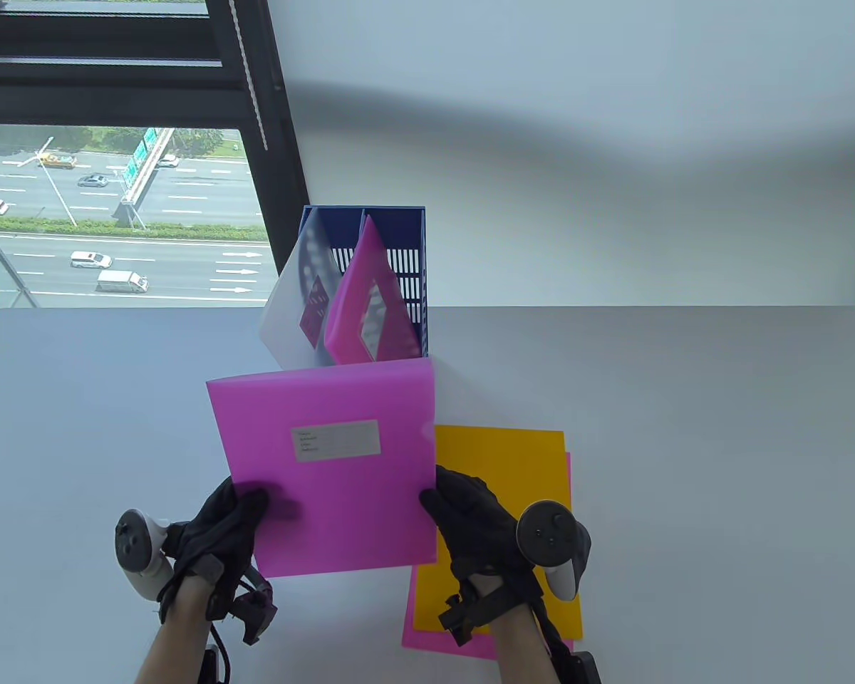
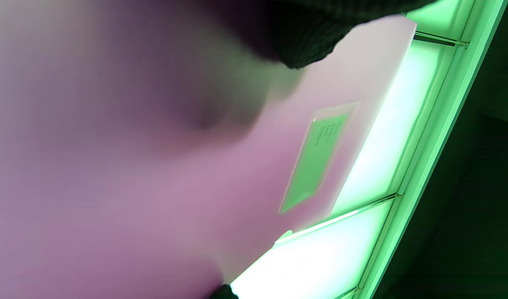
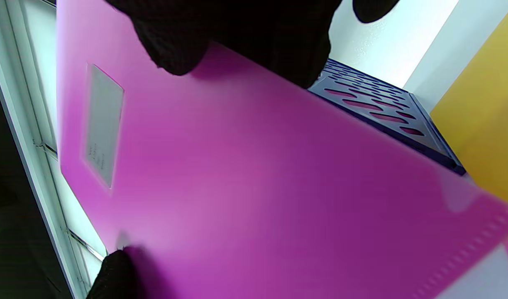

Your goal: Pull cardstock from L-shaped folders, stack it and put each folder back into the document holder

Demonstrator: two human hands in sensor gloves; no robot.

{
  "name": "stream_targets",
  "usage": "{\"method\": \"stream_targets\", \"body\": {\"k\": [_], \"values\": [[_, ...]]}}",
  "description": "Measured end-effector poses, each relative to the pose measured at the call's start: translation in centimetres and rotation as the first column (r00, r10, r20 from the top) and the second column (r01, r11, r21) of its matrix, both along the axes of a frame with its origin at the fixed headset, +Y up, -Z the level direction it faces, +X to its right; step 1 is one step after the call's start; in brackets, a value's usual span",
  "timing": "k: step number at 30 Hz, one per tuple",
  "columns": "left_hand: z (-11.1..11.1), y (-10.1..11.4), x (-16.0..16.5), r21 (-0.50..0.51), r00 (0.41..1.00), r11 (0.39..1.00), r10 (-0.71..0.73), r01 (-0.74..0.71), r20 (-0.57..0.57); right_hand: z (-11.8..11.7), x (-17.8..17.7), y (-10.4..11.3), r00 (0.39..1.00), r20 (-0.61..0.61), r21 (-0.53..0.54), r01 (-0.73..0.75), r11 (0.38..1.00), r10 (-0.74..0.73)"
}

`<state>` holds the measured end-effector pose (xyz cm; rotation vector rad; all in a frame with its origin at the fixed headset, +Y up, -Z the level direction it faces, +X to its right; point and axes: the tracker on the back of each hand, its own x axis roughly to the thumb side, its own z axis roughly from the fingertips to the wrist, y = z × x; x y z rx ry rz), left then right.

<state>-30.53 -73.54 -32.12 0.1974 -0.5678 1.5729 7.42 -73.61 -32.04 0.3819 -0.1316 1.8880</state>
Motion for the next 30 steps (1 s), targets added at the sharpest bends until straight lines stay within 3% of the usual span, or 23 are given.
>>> {"method": "stream_targets", "body": {"k": [3, 7, 11, 18, 24, 30], "values": [[0.1, 0.2, 0.1, 0.012, 1.000, 1.000, -0.003, 0.003, 0.006, 0.1, -0.1, 0.3, 0.999, -0.004, 0.004, 0.047, 0.999, -0.047], [0.5, 1.1, 0.3, 0.060, 0.990, 0.989, -0.131, 0.134, -0.050, 0.6, 0.2, 0.8, 0.994, 0.103, 0.087, 0.040, 0.995, -0.049], [1.0, 2.2, 0.5, 0.147, 0.922, 0.913, -0.363, 0.380, -0.133, 1.1, 0.8, 1.4, 0.983, 0.169, 0.138, 0.054, 0.989, -0.077], [1.8, 3.5, 1.5, 0.221, 0.832, 0.803, -0.518, 0.553, -0.201, 1.4, 1.3, 1.8, 0.971, 0.217, 0.179, 0.058, 0.982, -0.097], [2.7, 4.6, 1.3, 0.278, 0.859, 0.819, -0.432, 0.502, -0.277, 1.7, 1.6, 1.3, 0.951, 0.293, 0.189, 0.044, 0.981, -0.099], [4.1, 5.9, -0.2, 0.316, 0.865, 0.856, -0.253, 0.408, -0.432, 1.4, 1.8, 0.3, 0.942, 0.310, 0.130, 0.094, 0.987, -0.130]]}}
